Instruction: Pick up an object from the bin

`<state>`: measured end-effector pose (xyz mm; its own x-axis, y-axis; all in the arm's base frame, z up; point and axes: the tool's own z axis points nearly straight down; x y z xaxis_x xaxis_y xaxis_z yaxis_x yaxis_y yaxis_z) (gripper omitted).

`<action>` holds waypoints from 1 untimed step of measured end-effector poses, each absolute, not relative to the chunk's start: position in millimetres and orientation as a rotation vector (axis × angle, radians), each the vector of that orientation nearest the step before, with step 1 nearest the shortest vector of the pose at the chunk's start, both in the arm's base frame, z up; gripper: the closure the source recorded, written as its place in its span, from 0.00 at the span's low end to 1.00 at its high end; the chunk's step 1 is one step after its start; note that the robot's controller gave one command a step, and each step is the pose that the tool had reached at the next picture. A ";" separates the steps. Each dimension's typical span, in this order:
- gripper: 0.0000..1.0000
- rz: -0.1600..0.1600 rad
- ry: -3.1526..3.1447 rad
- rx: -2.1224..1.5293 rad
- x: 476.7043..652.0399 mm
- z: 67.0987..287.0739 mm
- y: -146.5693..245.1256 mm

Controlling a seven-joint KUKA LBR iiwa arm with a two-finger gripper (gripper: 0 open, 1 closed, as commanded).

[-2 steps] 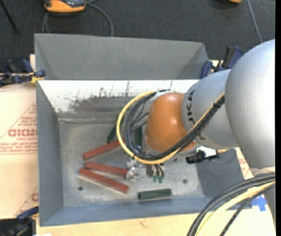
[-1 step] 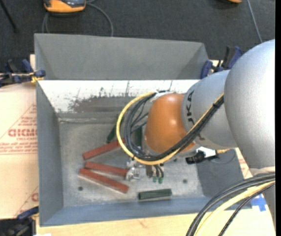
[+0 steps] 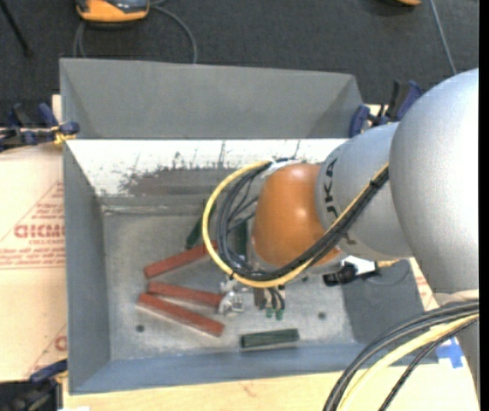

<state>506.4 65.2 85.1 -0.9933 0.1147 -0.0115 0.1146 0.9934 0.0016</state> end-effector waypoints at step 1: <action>1.00 0.001 3.125 0.179 506.4 84.9 65.2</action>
Offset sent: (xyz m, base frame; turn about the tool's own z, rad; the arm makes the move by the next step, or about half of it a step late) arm 0.0000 0.0000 0.0000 0.0000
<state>506.4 65.2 84.9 -0.9934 0.1139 -0.0114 0.1139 0.9935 0.0015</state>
